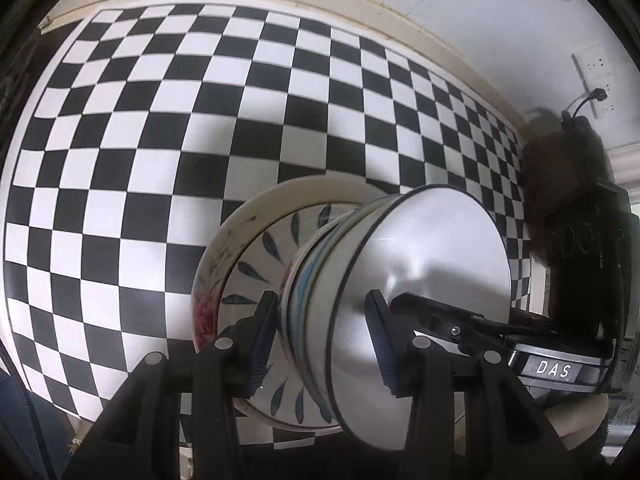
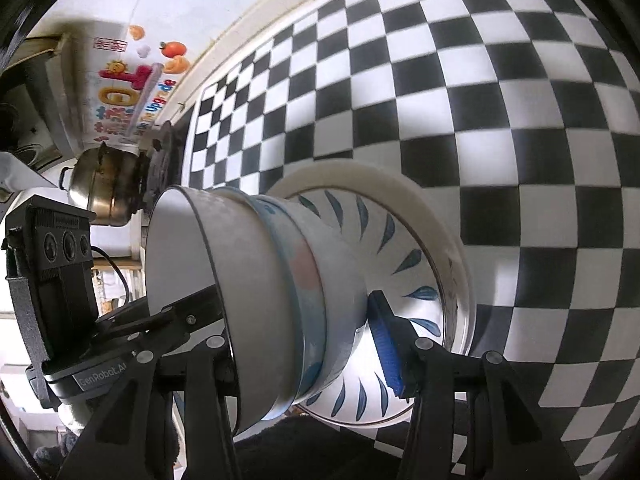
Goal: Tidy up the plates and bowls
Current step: 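Lower the nested bowls onto the center of the blue-leaf plate stack, then open both grippers and lift them away from the bowls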
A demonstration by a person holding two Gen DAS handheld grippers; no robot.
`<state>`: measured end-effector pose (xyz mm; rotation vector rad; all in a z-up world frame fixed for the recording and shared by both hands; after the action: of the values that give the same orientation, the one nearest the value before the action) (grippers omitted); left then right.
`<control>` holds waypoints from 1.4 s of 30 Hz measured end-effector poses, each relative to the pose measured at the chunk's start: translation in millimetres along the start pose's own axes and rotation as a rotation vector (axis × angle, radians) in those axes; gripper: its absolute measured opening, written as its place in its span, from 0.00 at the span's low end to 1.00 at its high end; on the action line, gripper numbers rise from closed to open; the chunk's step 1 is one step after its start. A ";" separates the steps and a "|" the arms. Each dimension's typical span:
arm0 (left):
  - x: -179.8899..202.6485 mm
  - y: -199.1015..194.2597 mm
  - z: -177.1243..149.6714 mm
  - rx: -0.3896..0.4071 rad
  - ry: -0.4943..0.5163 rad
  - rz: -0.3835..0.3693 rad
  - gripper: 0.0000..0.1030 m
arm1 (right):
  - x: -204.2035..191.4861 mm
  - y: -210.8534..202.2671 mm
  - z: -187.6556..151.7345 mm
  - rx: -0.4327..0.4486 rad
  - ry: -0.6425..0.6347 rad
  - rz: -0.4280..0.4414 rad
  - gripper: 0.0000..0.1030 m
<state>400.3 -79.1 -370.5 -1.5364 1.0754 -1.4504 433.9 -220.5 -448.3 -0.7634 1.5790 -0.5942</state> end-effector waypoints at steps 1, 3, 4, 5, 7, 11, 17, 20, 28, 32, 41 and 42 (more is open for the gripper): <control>-0.9 2.5 -0.8 -0.005 0.000 0.001 0.40 | 1.1 2.8 -1.0 -0.003 0.000 -0.006 0.50; -1.8 6.0 -2.1 -0.015 0.005 0.005 0.40 | 3.7 6.8 -2.6 -0.009 0.009 -0.014 0.50; -2.2 7.1 -2.5 -0.016 0.009 0.007 0.40 | 4.8 8.4 -3.6 -0.009 0.011 -0.017 0.50; -2.3 8.0 -3.1 -0.014 0.015 0.009 0.40 | 4.7 10.4 -4.0 -0.010 0.015 -0.017 0.50; -3.2 9.7 -3.2 -0.018 0.015 0.007 0.40 | 5.1 12.4 -6.0 -0.008 0.017 -0.024 0.50; -3.5 9.4 -4.5 -0.015 0.026 0.010 0.40 | 5.9 11.8 -7.1 0.004 0.030 -0.029 0.50; -0.1 3.3 -13.9 -0.003 0.051 0.093 0.40 | -3.6 3.5 -8.9 0.023 0.011 -0.102 0.49; -1.5 -8.8 -21.8 0.026 0.060 0.153 0.42 | -13.2 -6.9 -13.3 0.046 -0.015 -0.183 0.49; -3.6 -58.8 -44.0 0.178 0.067 0.241 0.53 | -43.2 -44.6 -48.6 0.153 -0.083 -0.396 0.71; 0.7 -88.6 -56.3 0.286 0.088 0.308 0.68 | -65.1 -68.2 -77.2 0.230 -0.107 -0.465 0.85; 23.0 -147.9 -84.1 0.480 0.116 0.364 0.94 | -107.3 -137.2 -128.7 0.478 -0.116 -0.583 0.94; 28.0 -156.9 -88.9 0.504 0.118 0.370 0.94 | -112.7 -147.9 -134.8 0.511 -0.117 -0.597 0.95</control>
<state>324.1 -45.8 -208.0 -0.8584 0.9097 -1.4205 328.2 -237.8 -245.1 -0.8501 1.0069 -1.3030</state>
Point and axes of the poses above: each gripper's, at about its wrist camera, not at the fingertips, and y roughly the way its jaws point, x to its right, z to its top, the point moved 4 cm from there along y, roughly the way its jaws point, and after that the axes turned 7 degrees about -x, right-handed, at the moved point
